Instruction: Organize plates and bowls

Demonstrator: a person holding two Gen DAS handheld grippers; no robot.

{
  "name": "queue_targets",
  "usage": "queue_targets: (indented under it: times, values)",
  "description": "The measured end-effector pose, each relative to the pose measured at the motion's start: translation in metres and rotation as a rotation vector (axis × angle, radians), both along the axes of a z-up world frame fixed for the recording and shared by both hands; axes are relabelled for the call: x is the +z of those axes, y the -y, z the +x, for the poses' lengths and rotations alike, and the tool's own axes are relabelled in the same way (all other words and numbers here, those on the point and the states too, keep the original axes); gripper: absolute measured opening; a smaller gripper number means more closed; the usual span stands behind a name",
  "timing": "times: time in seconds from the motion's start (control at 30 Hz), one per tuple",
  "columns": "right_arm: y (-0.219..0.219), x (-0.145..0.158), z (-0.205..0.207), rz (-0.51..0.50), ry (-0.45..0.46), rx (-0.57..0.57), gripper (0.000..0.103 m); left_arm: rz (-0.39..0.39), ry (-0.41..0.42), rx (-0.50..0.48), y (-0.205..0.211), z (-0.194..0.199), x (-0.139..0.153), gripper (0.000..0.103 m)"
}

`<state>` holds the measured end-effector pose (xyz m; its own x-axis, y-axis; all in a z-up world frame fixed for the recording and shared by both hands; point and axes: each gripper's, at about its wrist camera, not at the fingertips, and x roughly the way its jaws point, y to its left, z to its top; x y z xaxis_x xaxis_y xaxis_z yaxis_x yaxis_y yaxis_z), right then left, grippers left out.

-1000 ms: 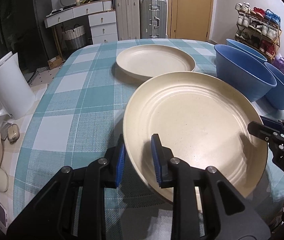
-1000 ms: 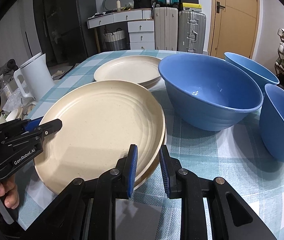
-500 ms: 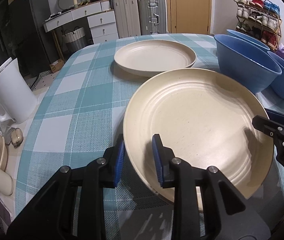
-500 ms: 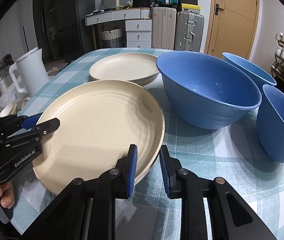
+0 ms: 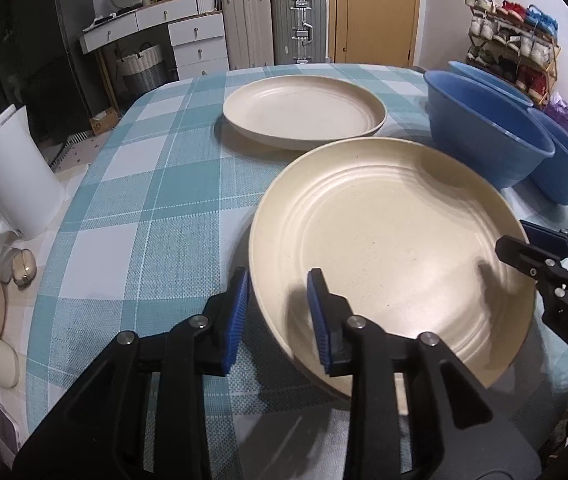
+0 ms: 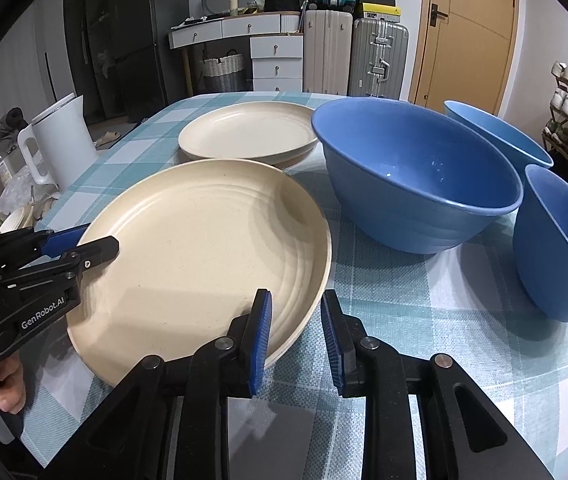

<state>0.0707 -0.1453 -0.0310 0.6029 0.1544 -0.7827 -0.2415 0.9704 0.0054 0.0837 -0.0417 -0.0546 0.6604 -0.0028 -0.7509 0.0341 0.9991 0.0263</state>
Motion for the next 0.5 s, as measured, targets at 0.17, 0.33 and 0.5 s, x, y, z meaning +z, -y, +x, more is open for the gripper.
queue_targets:
  times: [0.17,0.33,0.5]
  values:
    - [0.005,0.017,-0.003,0.078,0.018,0.020,0.070,-0.010,0.046,-0.012,-0.004,-0.011,0.019,0.054]
    - [0.001,0.041,-0.010,0.068,0.051,0.044,0.091,-0.077,0.085,-0.024,-0.012,-0.020,0.047,0.073]
    - [0.002,0.071,-0.017,0.070,0.134,0.035,0.102,-0.104,0.137,-0.017,-0.020,-0.032,0.078,0.082]
